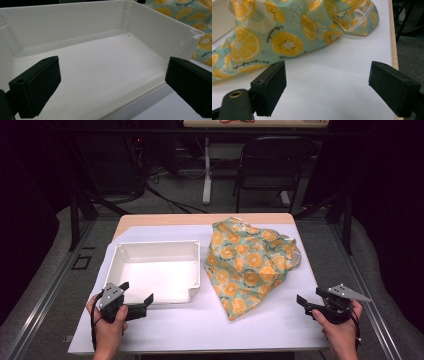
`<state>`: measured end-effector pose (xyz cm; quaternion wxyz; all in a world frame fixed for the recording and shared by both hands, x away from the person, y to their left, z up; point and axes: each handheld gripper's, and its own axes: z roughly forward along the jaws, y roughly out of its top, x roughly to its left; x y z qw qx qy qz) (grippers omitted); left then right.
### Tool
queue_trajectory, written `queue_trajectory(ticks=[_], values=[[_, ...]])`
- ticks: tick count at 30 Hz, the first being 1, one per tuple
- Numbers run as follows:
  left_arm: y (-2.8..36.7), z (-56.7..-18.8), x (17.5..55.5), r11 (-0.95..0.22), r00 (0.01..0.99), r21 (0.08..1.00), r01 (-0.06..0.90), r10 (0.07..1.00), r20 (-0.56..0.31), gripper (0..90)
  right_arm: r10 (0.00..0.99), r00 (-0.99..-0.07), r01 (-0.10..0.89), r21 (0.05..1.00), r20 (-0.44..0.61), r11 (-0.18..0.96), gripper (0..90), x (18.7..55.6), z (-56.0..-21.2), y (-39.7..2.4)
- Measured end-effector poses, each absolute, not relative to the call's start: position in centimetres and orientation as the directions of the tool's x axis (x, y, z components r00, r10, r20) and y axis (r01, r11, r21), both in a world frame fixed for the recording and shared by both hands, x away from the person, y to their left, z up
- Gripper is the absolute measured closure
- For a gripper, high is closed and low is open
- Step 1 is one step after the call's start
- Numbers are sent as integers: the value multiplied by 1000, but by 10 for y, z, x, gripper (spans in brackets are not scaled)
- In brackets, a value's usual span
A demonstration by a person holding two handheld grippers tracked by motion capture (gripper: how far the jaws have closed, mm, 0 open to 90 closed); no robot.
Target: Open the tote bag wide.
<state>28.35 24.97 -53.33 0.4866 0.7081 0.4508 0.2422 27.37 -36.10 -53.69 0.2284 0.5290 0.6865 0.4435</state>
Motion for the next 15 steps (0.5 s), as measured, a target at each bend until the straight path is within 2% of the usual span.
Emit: queue_trajectory(ticks=[5, 15], values=[[252, -532, 281, -112, 475, 909, 400, 874, -101, 3, 920, -346, 500, 866, 184, 16, 140, 274, -528, -353], [252, -534, 283, -107, 472, 907, 407, 875, -108, 4, 908, -392, 458, 887, 149, 52, 137, 271, -513, -332]])
